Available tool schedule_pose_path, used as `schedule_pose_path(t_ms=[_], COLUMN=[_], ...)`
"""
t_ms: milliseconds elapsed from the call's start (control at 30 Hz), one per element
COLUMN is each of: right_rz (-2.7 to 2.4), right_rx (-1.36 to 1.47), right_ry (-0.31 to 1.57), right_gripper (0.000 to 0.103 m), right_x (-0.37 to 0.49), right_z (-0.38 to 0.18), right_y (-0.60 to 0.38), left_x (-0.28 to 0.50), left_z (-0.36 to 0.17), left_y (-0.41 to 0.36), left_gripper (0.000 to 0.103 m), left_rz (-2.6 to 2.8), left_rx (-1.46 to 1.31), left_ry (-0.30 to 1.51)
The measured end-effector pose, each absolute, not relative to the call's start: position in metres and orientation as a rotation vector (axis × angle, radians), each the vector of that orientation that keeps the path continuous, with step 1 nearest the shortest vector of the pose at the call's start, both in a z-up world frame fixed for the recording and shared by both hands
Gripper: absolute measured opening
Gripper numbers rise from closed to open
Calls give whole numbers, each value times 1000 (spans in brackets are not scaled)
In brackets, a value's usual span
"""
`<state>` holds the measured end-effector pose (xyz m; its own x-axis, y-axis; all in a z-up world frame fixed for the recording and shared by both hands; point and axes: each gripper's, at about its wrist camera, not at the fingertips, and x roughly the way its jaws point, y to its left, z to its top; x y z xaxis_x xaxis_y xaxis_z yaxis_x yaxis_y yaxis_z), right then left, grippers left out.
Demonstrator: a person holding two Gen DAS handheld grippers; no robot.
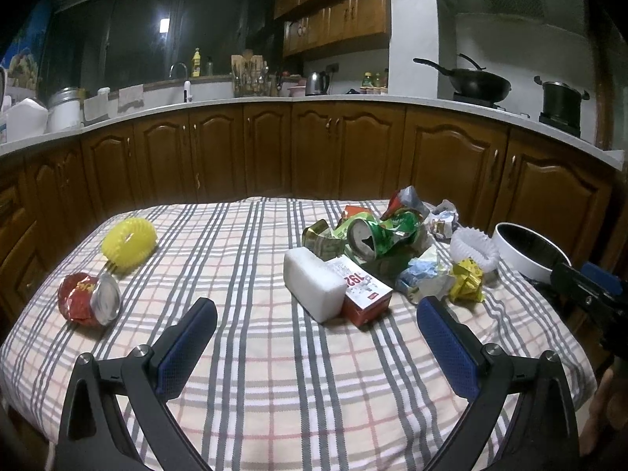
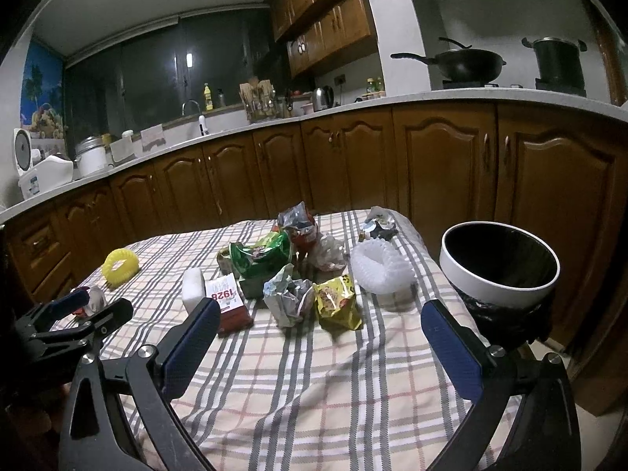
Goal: Collect trash
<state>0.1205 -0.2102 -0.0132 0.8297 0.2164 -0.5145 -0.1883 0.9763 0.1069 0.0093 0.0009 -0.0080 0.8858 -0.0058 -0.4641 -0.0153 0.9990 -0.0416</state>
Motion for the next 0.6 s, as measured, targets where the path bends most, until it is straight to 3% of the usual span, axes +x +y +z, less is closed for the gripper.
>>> schedule_pose_path(t_ms=[600], right_rz=[229], right_rx=[52], right_ry=[560], right_gripper=[102], right_x=[122], right_z=[-17], right_y=[-207], left_x=[11], left_z=[-9], left_y=[1], left_gripper=[102], left_rz=[5], left_rx=[-45], left_ry=[489])
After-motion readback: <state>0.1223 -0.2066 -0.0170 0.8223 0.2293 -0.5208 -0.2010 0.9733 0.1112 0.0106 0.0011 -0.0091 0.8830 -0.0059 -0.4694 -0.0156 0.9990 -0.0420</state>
